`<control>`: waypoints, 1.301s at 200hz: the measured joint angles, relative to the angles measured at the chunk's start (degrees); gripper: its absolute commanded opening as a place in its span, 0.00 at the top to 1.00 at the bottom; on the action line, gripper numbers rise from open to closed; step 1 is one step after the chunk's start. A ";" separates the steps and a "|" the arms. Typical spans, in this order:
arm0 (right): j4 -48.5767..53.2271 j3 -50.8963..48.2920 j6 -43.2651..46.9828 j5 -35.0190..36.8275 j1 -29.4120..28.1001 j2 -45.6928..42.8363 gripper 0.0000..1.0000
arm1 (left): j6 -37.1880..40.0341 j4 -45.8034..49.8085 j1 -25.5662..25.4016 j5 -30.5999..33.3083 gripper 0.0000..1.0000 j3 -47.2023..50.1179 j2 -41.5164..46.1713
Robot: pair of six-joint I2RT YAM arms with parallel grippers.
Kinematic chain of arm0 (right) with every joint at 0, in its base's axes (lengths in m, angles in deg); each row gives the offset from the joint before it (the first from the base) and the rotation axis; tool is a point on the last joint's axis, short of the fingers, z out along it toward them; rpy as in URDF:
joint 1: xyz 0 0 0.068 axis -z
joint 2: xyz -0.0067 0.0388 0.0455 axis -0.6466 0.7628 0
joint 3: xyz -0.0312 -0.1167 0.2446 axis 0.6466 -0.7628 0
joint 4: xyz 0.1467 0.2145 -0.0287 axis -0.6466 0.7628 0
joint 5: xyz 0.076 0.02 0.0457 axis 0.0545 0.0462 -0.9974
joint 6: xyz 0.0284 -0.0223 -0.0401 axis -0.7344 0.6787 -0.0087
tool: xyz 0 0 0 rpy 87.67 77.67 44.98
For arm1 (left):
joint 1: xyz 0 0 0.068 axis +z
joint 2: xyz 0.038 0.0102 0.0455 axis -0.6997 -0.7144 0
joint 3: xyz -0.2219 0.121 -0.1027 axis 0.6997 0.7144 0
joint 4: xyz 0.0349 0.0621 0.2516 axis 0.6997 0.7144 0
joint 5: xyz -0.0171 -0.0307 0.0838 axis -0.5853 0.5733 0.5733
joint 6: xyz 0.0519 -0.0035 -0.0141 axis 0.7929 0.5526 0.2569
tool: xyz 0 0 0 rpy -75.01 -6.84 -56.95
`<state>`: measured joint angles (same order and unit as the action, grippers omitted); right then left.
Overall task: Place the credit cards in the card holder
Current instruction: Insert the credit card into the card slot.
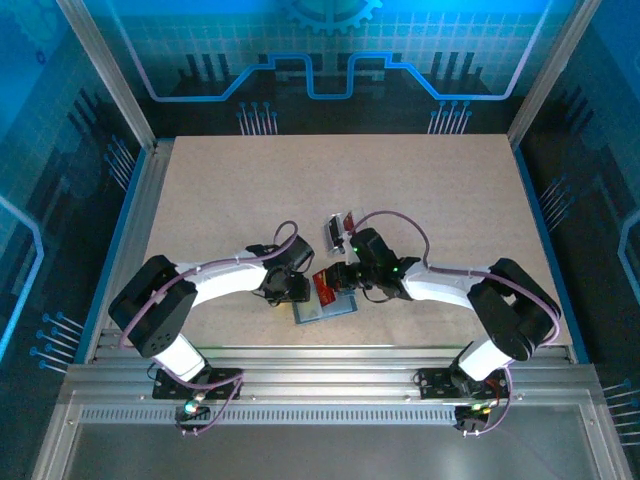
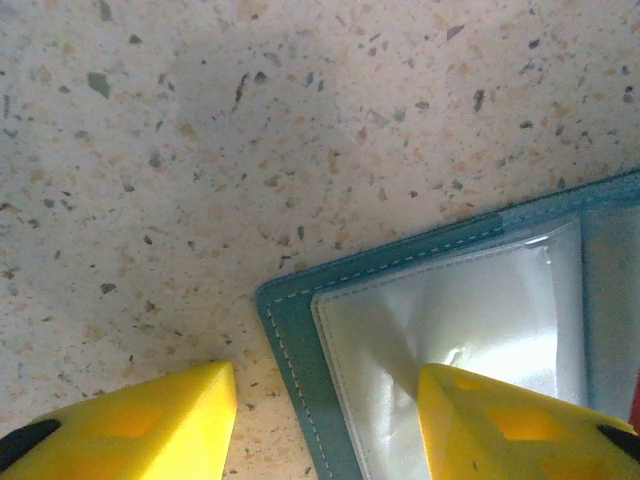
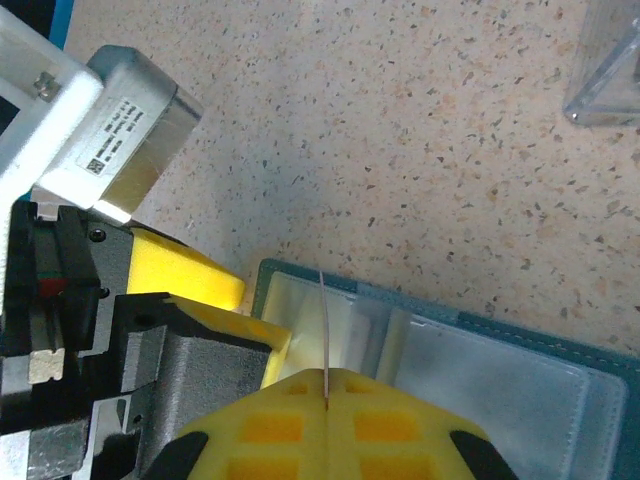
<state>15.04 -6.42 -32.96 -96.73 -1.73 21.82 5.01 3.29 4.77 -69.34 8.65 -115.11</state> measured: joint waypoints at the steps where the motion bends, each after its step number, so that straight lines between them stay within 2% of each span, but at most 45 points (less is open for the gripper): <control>1: -0.04 0.00 -0.02 0.04 -0.02 0.04 1.00 | -0.04 0.00 0.00 0.00 0.48 0.00 0.00; 260: -3.39 1.07 -6.40 1.44 -0.07 3.63 1.00 | -1.09 -3.10 0.00 0.33 0.49 2.64 1.55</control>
<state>11.65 -5.35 -39.36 -95.28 -1.80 25.45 3.91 0.19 4.77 -69.01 11.29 -113.55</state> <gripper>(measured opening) 0.064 0.514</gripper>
